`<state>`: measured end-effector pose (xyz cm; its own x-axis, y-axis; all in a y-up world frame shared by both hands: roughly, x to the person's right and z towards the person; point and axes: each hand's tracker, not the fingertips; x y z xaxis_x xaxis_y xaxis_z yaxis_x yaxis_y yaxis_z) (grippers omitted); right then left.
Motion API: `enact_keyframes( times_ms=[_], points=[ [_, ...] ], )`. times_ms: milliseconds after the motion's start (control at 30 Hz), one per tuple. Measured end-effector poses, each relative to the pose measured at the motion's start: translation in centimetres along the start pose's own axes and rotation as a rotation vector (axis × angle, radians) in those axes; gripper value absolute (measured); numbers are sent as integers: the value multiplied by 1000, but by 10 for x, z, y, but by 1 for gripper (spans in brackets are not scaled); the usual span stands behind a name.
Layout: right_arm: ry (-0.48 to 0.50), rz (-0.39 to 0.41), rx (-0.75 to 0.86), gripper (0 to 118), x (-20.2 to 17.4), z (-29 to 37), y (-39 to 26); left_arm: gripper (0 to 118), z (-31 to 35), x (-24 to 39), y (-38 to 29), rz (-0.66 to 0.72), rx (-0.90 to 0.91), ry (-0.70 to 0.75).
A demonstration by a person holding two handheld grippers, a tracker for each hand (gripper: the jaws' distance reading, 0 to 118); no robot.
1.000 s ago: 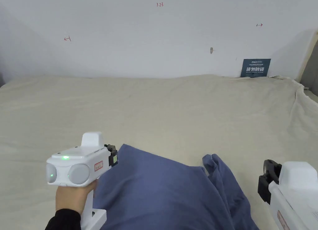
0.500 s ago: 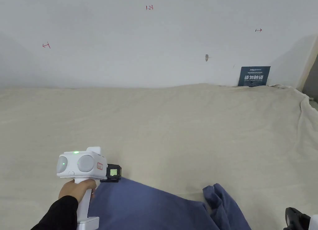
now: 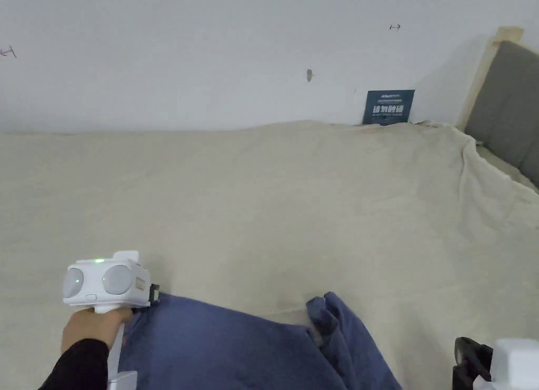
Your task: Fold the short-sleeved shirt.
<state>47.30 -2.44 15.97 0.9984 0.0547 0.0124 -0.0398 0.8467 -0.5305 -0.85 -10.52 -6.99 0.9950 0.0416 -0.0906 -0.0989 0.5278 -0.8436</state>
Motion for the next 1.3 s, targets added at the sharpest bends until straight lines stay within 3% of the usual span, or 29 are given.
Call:
enact_keyframes(
  times_ms=[200, 233, 300, 367, 433, 700, 833, 867, 967, 1100, 1300],
  points=[
    [111, -27, -170, 0, 7, -36, 5, 0, 73, -12, -15, 37, 173, -118],
    [127, -63, -183, 3, 8, -47, 4, 0, 87, -15, -19, 30, 190, -125],
    [141, -90, -254, 27, 7, -67, 2, 0, 108, -18, -25, 21, 205, -128],
    [167, -87, -329, 63, 4, -86, -3, 0, 125, -22, -30, 15, 220, -132],
    [156, -76, -367, 73, -2, -104, -11, 0, 144, -22, -35, 15, 227, -139],
    [118, -2, -597, 64, -47, -123, -31, 0, 173, -24, -47, 15, 251, -151],
    [124, 13, -563, 34, -60, -113, -32, 0, 177, -26, -55, 33, 252, -152],
    [138, 5, -566, 2, -60, -111, -29, 0, 179, -26, -57, 37, 252, -153],
    [143, 36, -513, 2, -67, -80, -16, 0, 182, -34, -62, 57, 259, -154],
    [172, -46, -388, 2, -43, -48, 14, 0, 196, -46, -66, 88, 286, -151],
    [169, -84, -136, 2, 4, 8, 85, 0, 240, -66, -68, 124, 350, -120]
  ],
)
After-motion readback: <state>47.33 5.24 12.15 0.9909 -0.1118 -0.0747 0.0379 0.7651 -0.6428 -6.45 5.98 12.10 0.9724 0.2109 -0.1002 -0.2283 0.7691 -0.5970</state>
